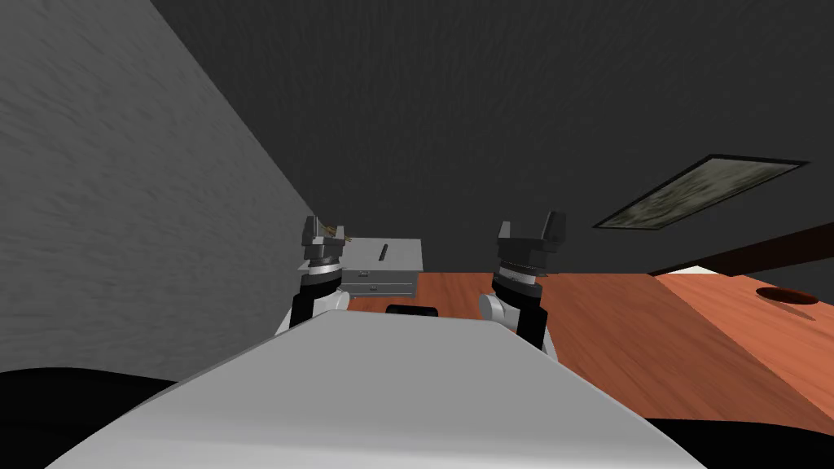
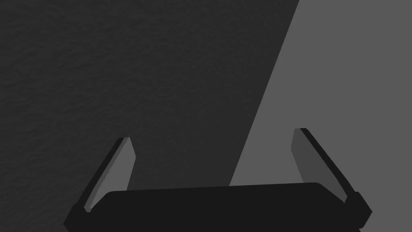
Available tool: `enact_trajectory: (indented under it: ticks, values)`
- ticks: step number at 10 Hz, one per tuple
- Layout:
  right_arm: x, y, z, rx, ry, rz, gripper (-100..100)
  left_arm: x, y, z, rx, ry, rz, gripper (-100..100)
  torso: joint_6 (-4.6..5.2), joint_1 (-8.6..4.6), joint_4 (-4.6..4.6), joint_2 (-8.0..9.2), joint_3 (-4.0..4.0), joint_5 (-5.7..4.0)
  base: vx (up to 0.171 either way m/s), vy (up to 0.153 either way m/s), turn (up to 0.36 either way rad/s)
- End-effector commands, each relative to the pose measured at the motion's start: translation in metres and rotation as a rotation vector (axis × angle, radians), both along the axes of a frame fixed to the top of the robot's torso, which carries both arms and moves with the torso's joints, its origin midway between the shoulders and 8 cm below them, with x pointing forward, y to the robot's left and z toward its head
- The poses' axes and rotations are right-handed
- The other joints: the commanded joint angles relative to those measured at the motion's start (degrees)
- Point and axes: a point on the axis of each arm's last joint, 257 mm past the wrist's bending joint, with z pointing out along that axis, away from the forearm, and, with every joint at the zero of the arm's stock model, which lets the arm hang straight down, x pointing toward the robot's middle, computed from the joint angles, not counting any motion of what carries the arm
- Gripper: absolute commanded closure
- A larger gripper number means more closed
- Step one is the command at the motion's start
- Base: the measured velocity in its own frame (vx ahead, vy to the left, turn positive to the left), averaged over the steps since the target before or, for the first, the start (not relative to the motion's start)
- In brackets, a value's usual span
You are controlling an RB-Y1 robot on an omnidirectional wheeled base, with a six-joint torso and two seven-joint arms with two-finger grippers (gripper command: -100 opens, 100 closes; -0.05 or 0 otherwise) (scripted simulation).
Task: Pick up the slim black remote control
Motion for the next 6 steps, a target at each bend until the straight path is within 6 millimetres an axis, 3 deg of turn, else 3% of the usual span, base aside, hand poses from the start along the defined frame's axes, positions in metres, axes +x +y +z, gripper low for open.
enact_trajectory:
  ticks: [1,3,6]
  values:
    - [0.0,0.0,0.0,0.0,0.0,0.0,0,0.001,-0.005,-0.011,0.063,0.047,-0.003,-100,0.0,0.0,0.0,0.0,0.0,0.0,-0.023,-0.019,-0.145]
    - [0.0,0.0,0.0,0.0,0.0,0.0,0,0.002,-0.01,-0.028,0.141,0.114,-0.001,-100,0.01,-0.07,0.03,0.14,0.08,-0.02,-0.044,-0.027,-0.153]
    - [0.0,0.0,0.0,0.0,0.0,0.0,0,0.0,-0.02,-0.069,0.299,0.253,0.005,-100,0.03,-0.16,0.05,0.21,0.12,-0.04,-0.047,-0.044,-0.214]
